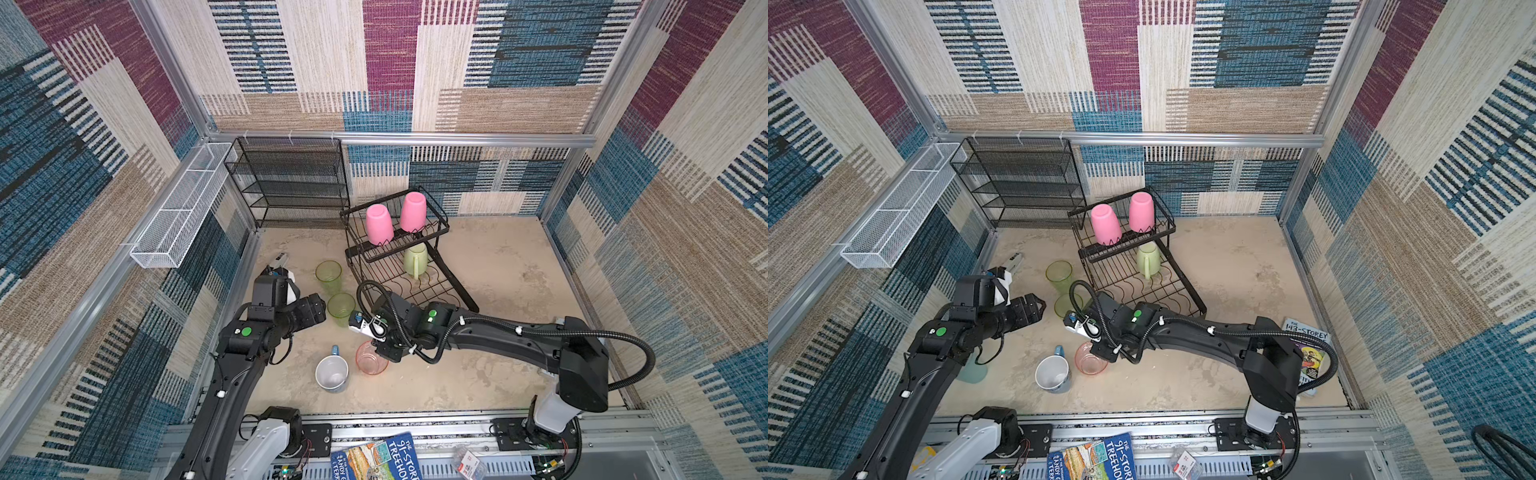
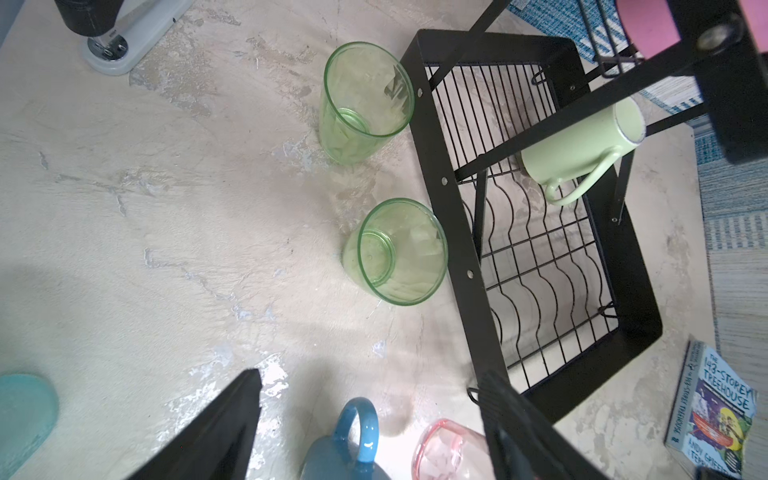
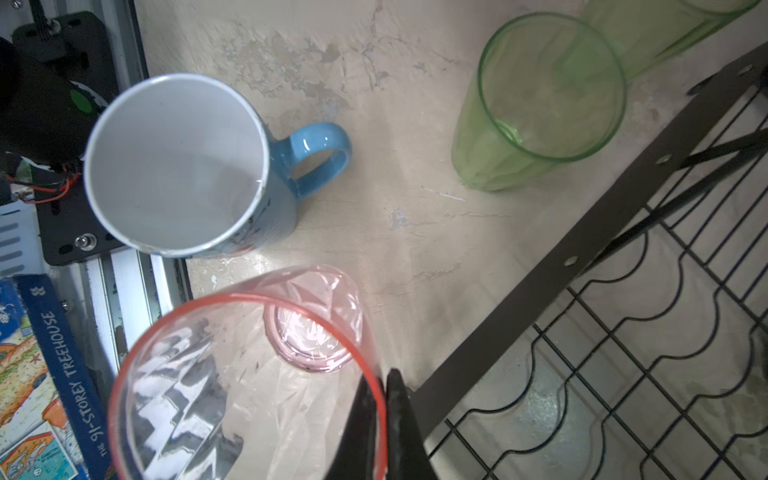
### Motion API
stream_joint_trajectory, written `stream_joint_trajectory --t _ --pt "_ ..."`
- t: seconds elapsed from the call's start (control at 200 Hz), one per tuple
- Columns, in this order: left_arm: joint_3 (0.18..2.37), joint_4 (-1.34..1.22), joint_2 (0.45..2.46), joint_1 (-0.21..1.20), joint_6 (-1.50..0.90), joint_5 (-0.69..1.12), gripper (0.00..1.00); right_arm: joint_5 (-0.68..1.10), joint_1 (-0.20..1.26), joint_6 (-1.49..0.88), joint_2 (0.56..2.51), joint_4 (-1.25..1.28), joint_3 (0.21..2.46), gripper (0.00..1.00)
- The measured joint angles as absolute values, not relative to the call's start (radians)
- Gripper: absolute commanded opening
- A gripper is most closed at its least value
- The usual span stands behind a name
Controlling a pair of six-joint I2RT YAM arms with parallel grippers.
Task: Load cups into a dish rack
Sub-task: Pick up the cup from the bottom-center of the table.
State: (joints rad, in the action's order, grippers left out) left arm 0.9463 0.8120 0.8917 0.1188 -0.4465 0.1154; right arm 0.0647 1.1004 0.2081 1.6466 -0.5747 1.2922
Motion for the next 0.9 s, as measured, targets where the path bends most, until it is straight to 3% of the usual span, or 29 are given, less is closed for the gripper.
stream_joint_trajectory --t 0.356,0.631,0.901 --pt "0.937 0.794 0.842 0.12 -0.562 0.232 0.82 -0.072 1.09 0.173 1.348 -0.375 1.084 0.0" --pt "0.872 0.703 0.792 0.127 -0.739 0.359 0.85 -0.118 1.032 0.131 1.138 -0.07 0.862 0.0" --pt "0.8 0.529 0.791 0.137 -0.972 0.477 0.93 -0.131 1.014 0.107 1.098 0.264 0.738 0.0"
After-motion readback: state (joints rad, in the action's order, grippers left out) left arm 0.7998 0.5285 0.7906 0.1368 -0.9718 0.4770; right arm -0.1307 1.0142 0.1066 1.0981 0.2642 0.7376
